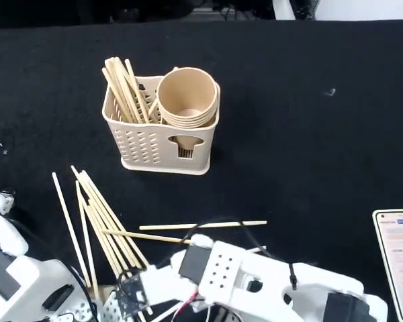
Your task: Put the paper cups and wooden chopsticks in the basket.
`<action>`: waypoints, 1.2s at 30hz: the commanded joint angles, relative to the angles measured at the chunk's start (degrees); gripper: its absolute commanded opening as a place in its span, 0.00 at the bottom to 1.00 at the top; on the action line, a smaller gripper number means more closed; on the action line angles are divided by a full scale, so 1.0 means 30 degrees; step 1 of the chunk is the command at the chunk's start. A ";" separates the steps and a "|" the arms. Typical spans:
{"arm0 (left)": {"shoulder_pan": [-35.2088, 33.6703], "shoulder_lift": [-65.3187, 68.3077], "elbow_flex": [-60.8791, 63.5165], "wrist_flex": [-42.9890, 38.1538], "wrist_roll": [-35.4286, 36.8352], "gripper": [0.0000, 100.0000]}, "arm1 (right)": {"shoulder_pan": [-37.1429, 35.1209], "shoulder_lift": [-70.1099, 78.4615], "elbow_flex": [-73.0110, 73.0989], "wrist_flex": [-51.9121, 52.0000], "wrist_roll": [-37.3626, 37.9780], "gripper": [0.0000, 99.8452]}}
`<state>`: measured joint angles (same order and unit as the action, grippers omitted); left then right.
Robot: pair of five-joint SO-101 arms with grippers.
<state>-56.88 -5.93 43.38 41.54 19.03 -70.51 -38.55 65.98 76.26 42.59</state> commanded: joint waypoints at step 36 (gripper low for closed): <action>-0.0366 -0.0557 -0.0923 -0.0205 0.0176 0.18 | -0.0850 0.6696 -0.0454 -0.3311 0.0147 0.01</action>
<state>-56.88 -5.93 43.38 41.54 19.03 -72.62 -19.91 64.31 64.66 42.95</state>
